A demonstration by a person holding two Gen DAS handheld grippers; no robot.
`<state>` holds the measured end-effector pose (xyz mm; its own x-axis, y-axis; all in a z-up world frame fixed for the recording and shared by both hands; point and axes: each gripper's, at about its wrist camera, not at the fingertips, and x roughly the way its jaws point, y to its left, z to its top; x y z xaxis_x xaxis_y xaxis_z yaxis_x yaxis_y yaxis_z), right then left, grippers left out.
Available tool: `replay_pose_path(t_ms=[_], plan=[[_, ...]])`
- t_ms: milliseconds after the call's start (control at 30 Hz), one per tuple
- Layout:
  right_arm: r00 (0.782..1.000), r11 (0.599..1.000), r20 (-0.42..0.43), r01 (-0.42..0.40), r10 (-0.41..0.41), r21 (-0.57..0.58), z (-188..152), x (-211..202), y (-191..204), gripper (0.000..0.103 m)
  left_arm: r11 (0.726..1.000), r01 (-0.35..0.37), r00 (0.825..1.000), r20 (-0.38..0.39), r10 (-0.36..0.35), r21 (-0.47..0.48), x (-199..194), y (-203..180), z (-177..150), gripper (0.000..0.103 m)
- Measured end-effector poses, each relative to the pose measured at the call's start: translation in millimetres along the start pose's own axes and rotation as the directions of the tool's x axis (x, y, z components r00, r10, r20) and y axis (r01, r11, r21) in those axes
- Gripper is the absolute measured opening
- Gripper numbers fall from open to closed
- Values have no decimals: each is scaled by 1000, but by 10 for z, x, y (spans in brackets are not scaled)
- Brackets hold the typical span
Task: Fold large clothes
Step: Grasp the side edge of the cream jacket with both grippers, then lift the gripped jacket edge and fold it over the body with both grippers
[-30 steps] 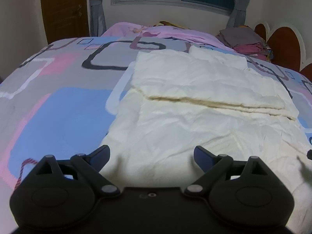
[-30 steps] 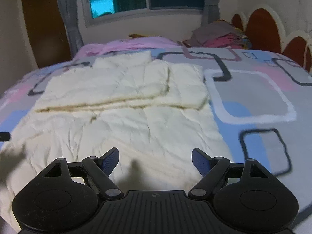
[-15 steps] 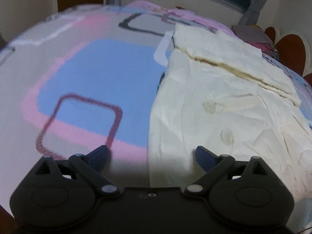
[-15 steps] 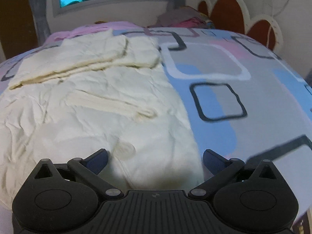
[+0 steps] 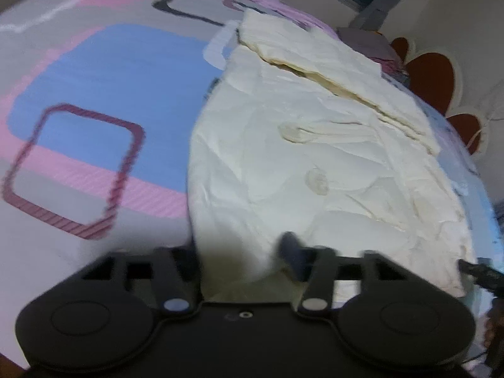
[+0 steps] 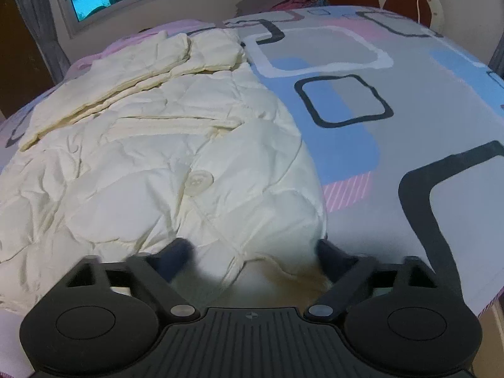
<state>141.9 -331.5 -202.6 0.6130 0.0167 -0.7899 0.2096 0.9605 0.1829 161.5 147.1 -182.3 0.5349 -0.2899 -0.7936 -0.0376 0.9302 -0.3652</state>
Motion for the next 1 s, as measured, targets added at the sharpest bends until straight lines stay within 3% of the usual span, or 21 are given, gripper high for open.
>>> replay_pose_path(t_ms=[67,167,267,500,700,1000], plan=[[1000,1000,-10,-22,22,4,17,-22,7,60,1000,28,999,-21,-28,-9,41,-16,15,24],[998,998,-20,-60,60,3,50,-69,26,36,999,40,999,-31,-40,-7,68,-57,51,16],[996,997,-22,-81,81,-1,98,-107,57,25,999,46,999,-21,-46,-13,43,-82,94,11],[990,991,44,-134,135,-9,368,-298,118,18,994,97,994,51,-94,-45,-126,-135,344,8],[974,984,139,-176,178,-28,832,-421,265,17,991,134,978,164,-128,-23,-302,-301,779,8],[952,976,218,-203,215,-74,1673,-156,489,15,992,124,957,263,-124,14,-47,-634,1535,8]])
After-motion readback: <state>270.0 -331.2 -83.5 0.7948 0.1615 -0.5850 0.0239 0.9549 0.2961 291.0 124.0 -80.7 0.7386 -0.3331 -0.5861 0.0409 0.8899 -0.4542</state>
